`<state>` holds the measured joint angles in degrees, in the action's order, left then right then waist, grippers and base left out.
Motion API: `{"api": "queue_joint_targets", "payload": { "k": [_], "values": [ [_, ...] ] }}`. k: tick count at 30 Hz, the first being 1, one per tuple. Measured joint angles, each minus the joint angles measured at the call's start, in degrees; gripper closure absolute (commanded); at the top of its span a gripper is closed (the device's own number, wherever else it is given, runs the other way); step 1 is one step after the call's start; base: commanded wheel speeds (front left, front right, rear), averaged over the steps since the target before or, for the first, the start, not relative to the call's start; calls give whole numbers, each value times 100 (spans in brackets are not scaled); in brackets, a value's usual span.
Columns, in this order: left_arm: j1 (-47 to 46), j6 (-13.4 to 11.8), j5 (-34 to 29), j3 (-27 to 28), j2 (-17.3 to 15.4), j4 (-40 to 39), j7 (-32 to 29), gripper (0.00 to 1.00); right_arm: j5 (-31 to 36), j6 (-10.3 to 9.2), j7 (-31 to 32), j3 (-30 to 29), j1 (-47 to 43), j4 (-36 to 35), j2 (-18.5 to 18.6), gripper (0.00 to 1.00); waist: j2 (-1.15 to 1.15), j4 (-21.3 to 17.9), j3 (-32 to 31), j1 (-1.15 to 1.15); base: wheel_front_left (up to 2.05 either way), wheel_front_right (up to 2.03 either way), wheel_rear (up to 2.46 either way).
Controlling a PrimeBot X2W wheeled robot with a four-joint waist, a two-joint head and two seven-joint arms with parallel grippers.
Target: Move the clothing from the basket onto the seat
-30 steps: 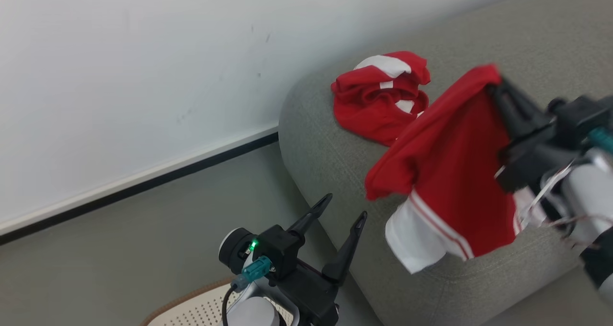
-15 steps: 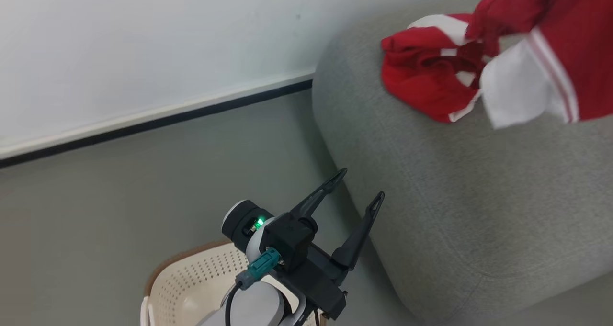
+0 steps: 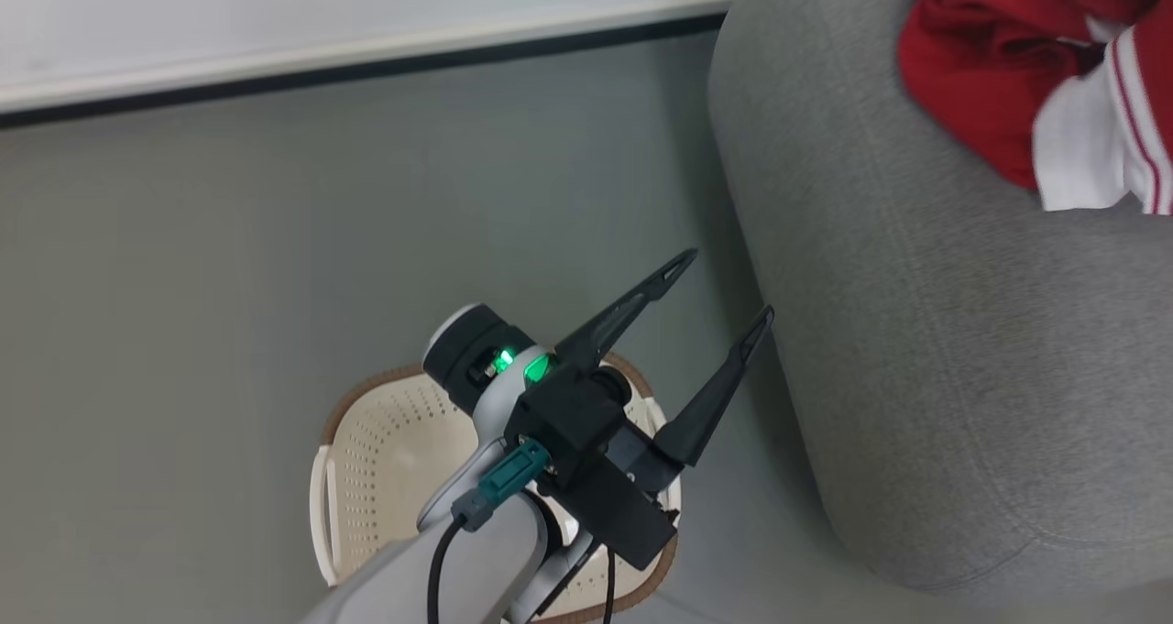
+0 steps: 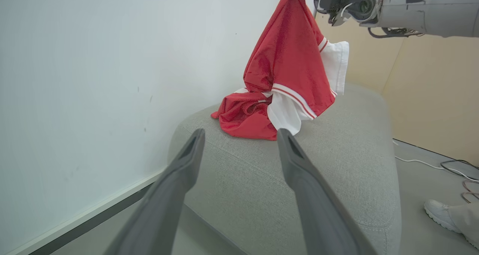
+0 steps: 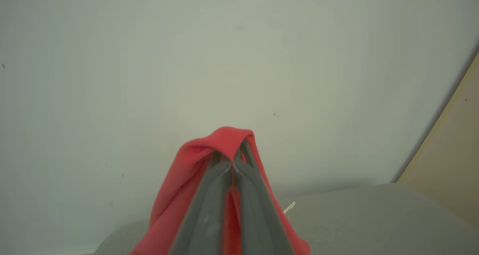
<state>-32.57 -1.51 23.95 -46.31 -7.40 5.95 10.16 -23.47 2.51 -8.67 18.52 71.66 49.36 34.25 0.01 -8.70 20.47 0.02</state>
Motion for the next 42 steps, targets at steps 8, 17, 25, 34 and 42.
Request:
{"api": "queue_joint_targets", "payload": {
  "k": [8, 17, 25, 34, 42],
  "values": [
    [-393, -27, -212, 119, -98, -285, -56, 0, -83, 11, -126, 166, -49, 353, -558, 100, 0, 197, 712, 0, 0, 0, 0],
    [-632, 11, -291, 144, -145, -65, -40, 0, -85, 112, -309, 299, -57, 1016, -724, 67, 0, 103, 1219, 0, 0, 0, 0],
    [-594, 102, -224, 240, -201, 224, 113, 0, -86, 263, -509, 361, -344, 1118, -893, 0, 0, -42, 976, -2, 0, 0, 0],
    [-288, 43, 103, 459, -123, 639, 252, 0, -60, 356, -561, 560, -883, 983, -1124, 0, -1, -131, 417, -2, 0, 0, 0],
    [-60, -171, 250, 867, -145, 1021, 314, 0, -18, 404, -579, 714, -1441, 595, -1526, 0, -2, -134, -186, -3, 0, 0, 0]
  ]
}}
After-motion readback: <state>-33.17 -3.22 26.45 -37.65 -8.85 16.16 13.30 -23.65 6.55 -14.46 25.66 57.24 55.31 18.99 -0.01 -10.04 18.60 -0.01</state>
